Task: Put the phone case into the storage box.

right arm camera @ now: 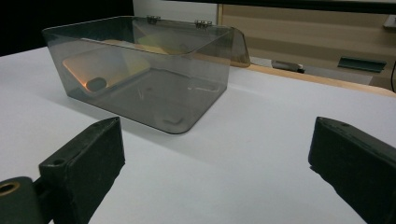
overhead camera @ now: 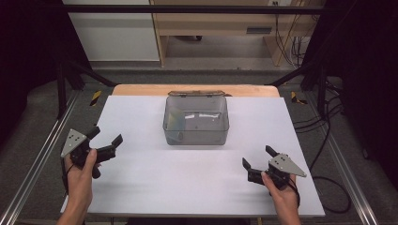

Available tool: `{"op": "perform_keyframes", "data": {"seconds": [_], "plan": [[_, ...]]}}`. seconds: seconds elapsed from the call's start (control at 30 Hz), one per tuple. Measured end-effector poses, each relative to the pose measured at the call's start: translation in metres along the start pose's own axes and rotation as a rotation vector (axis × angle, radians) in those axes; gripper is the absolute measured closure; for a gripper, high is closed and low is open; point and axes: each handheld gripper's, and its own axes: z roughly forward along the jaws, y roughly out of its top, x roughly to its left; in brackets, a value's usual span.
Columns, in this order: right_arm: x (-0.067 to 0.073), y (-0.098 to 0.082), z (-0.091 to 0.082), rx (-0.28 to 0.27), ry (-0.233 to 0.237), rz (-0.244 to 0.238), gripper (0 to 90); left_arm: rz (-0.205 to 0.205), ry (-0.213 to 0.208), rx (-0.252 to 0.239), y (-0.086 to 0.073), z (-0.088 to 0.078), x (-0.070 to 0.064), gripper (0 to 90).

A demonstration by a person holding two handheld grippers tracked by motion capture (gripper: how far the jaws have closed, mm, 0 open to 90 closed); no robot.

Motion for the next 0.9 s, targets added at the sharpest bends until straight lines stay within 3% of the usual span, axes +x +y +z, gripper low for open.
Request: {"op": "perform_keyframes", "data": {"seconds": [0.4, 0.5, 0.63, 0.9], "plan": [[0.0, -0.001, 0.0, -0.011, 0.004, 0.0, 3.7, -0.011, -0.023, 0.001, -0.023, -0.007, -0.005, 2.6], [-0.001, -0.001, 0.0, -0.013, 0.007, -0.003, 3.7, -0.007, -0.045, 0.004, -0.026, -0.009, -0.007, 2.6], [-0.001, -0.002, 0.0, -0.015, 0.006, -0.008, 3.7, -0.023, -0.055, -0.01, -0.03, -0.014, -0.009, 2.6], [-0.003, -0.002, -0.001, -0.018, 0.003, -0.003, 3.7, -0.012, -0.051, -0.03, -0.031, -0.025, -0.012, 2.6]]}}
